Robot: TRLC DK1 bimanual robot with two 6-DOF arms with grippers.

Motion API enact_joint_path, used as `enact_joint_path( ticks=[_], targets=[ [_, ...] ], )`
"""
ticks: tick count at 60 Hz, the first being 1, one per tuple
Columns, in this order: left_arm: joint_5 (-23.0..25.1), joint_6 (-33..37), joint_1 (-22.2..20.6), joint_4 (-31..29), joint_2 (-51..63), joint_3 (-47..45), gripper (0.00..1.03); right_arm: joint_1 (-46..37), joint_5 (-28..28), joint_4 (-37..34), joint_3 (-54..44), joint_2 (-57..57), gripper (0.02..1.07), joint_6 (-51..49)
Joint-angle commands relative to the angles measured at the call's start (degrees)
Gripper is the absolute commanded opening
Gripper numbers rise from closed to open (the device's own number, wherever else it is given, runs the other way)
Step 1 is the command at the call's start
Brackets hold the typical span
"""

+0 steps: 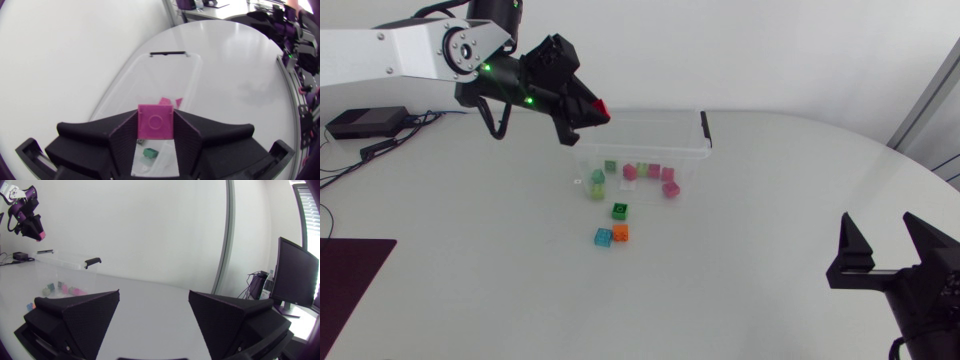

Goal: Pick up the duplo bricks and place them in the container

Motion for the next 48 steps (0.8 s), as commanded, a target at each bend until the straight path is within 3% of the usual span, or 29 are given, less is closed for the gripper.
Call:
enact_joint_path(
  ticks=[1, 11, 16, 22, 24, 34, 40, 48],
  targets=[
    [-1.85, -8.7, -0.23, 4.51, 3.97, 1.61, 0.25, 0.31, 0.07, -0.39, -1.26, -0.38, 1.02, 1.15],
    [-10.47, -16.17, -1.81, 10.04, 11.97, 7.32, 0.29, 0.31, 0.07, -0.39, -1.17, -0.38, 1.02, 1.15],
    [-11.26, -18.45, -2.34, 10.31, 14.78, 9.87, 0.34, 0.31, 0.07, -0.39, -1.17, -0.38, 1.02, 1.15],
    [-11.43, -19.6, -3.22, 10.4, 14.08, 10.05, 0.9, 0.31, 0.07, -0.39, -1.17, -0.38, 1.02, 1.15],
    [-11.43, -19.6, -3.39, 10.66, 12.67, 9.08, 0.97, 0.31, 0.07, -0.39, -1.17, -0.38, 1.02, 1.15],
    [-10.38, -18.28, -2.69, 12.86, 2.04, -0.06, 0.98, 0.31, 0.07, -0.39, -1.17, -0.38, 1.02, 1.15],
    [-5.72, -13.09, -1.72, 13.47, -5.78, -8.67, 0.98, 0.31, 0.07, -0.39, -1.17, -0.38, 1.02, 1.15],
    [-1.06, 0.27, -1.28, 4.33, -12.2, -18.16, 0.97, 0.31, 0.07, -0.39, -1.26, -0.38, 1.02, 1.15]
  ],
)
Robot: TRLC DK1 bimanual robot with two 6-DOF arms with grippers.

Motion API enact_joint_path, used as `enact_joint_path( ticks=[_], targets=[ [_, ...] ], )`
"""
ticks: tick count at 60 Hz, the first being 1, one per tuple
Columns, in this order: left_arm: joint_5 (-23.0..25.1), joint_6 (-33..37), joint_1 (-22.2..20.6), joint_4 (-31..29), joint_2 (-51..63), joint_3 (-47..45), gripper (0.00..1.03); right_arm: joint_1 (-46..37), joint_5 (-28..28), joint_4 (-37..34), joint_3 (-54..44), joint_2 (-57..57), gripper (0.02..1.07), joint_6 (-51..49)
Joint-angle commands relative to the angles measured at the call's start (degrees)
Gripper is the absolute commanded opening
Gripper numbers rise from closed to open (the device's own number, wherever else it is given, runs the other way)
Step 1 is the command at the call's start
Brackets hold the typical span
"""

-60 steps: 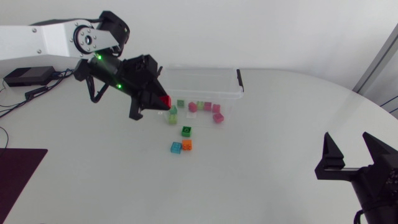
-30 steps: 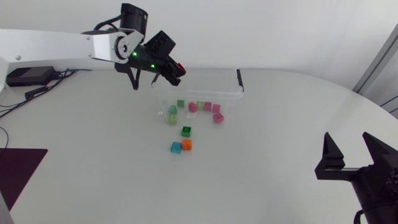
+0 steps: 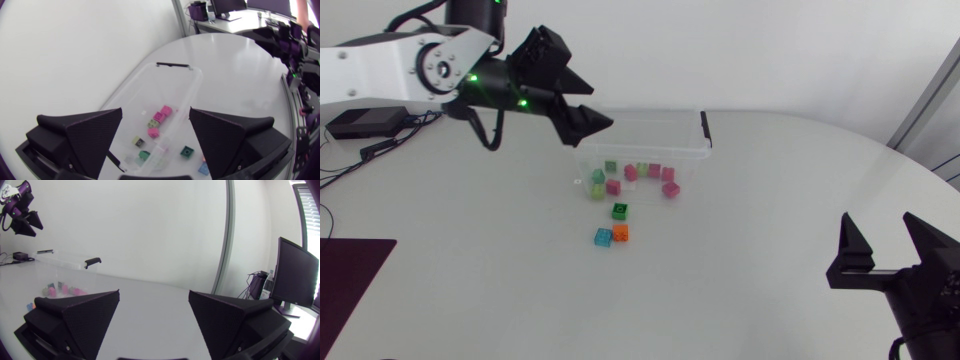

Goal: Pick up the duplo bricks and place them in the container

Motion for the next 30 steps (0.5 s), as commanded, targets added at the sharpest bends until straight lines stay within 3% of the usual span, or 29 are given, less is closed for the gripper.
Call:
enact_joint_path(
  ticks=[1, 5, 11, 30],
  targets=[
    [1.61, 9.39, 0.29, -3.76, -2.76, -7.59, 0.97, 0.31, 0.07, -0.39, -1.17, -0.38, 1.02, 1.15],
    [1.61, 18.18, 0.29, -8.15, -2.5, -12.69, 0.97, 0.31, 0.07, -0.39, -1.17, -0.38, 1.02, 1.15],
    [1.25, 24.33, 0.2, -9.21, 0.84, -16.82, 0.96, 0.31, 0.07, -0.39, -1.17, -0.38, 1.02, 1.15],
    [-3.49, 29.34, -2.96, -9.73, 15.08, -14.01, 0.96, 0.31, 0.07, -0.39, -1.17, -0.38, 1.02, 1.15]
  ],
)
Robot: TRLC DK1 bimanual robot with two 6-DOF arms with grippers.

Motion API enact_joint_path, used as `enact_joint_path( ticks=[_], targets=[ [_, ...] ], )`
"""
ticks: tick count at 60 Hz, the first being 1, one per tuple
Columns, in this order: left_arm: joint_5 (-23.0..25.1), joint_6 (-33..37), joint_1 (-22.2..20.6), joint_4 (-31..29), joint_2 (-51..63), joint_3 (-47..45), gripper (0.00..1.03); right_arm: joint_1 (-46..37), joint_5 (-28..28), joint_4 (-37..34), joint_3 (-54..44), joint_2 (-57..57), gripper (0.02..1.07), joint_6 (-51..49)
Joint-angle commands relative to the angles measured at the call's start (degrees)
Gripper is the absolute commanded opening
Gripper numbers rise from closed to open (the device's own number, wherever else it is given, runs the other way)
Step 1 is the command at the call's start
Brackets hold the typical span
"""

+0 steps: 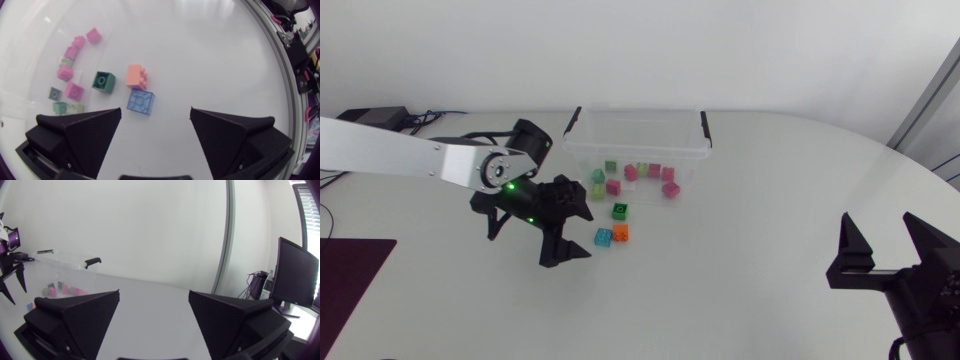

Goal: Pick up the duplo bricks and place them in the container

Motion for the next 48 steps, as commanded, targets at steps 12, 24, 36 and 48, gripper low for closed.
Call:
enact_joint_path(
  ticks=[12, 24, 36, 48],
  targets=[
    [-2.3, 3.4, -2.29, -2.44, 10.46, 8.76, 0.94, 0.31, 0.07, -0.39, -1.17, -0.38, 1.02, 1.17],
    [-2.74, 3.84, -2.64, -3.94, 11.87, 12.1, 0.94, 0.31, 0.07, -0.39, -1.17, -0.38, 1.02, 1.17],
    [-3.0, 4.28, -2.2, -4.64, 14.59, 15.44, 0.94, 0.31, 0.07, -0.39, -1.26, -0.38, 1.02, 1.17],
    [-5.11, 5.86, -2.56, -6.93, 19.6, 18.34, 0.91, 0.31, 0.07, -0.39, -1.17, -0.38, 1.02, 1.17]
  ],
)
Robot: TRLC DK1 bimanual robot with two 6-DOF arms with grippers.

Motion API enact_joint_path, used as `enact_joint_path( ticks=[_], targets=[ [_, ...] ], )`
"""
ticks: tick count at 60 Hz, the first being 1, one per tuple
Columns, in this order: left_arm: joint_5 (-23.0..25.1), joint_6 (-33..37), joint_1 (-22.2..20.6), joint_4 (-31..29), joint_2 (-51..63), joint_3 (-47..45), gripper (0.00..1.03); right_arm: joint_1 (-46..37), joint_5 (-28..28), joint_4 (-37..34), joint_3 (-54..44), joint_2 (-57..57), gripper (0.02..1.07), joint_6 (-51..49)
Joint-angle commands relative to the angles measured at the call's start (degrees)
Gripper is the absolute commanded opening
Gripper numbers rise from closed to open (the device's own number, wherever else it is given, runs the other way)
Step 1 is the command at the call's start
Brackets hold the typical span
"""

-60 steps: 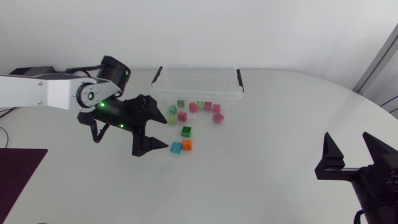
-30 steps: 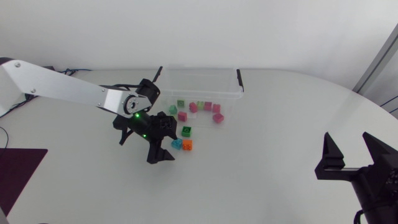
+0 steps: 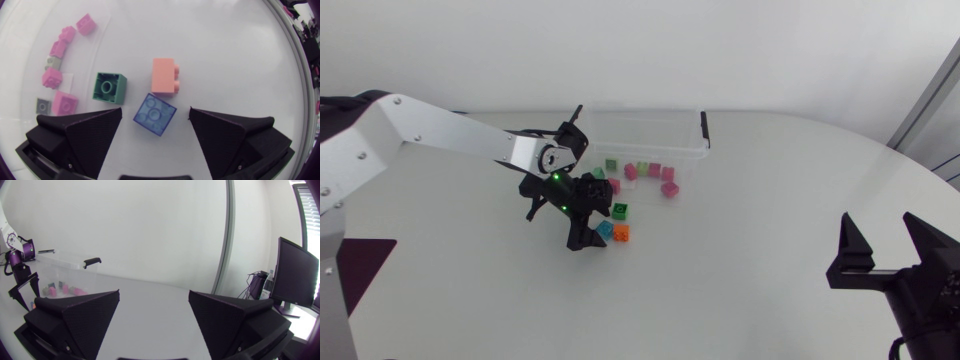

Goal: Pick up the duplo bricks and place them in the container

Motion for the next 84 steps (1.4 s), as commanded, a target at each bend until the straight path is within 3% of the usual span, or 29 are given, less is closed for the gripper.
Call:
enact_joint_path(
  ticks=[1, 9, 16, 29, 42, 48, 59, 62, 70, 77, 84],
  targets=[
    [-1.26, 3.08, -0.57, -2.51, 2.62, 1.23, 0.91, 0.31, 0.07, -0.39, -1.17, -0.38, 1.02, 1.15],
    [-1.44, 4.67, -1.09, -5.76, 1.65, 0.26, 0.85, 0.31, 0.07, -0.39, -1.17, -0.38, 1.02, 1.15],
    [-1.44, 5.63, -0.92, -6.82, 0.51, -1.41, 0.73, 0.31, 0.07, -0.39, -1.17, -0.38, 1.02, 1.15],
    [-1.44, 6.07, -1.09, -8.49, -2.83, -4.66, 0.25, 0.31, 0.07, -0.39, -1.17, -0.38, 1.02, 1.15],
    [-1.0, 5.37, -2.68, -10.6, -11.8, -8.62, 0.24, 0.31, 0.07, -0.39, -1.17, -0.38, 1.02, 1.15],
    [1.64, 4.75, -2.41, -12.44, -18.56, -7.74, 0.24, 0.31, 0.07, -0.39, -1.17, -0.38, 1.02, 1.15],
    [6.56, -5.88, -0.57, -12.36, -23.66, 2.72, 0.25, 0.31, 0.07, -0.39, -1.17, -0.38, 1.02, 1.15],
    [7.35, -10.98, -0.13, -10.77, -22.87, 5.97, 0.25, 0.31, 0.07, -0.39, -1.17, -0.38, 1.02, 1.15],
    [7.0, -26.8, 0.4, 1.09, -18.04, 10.89, 0.27, 0.31, 0.07, -0.39, -1.17, -0.38, 1.02, 1.15],
    [-0.12, -37.35, -0.13, 11.37, -12.76, 13.27, 0.29, 0.31, 0.07, -0.39, -1.17, -0.38, 1.02, 1.15],
    [-5.92, -42.18, -0.65, 14.45, -7.49, 16.7, 0.3, 0.31, 0.07, -0.39, -1.17, -0.38, 1.02, 1.15]
  ],
)
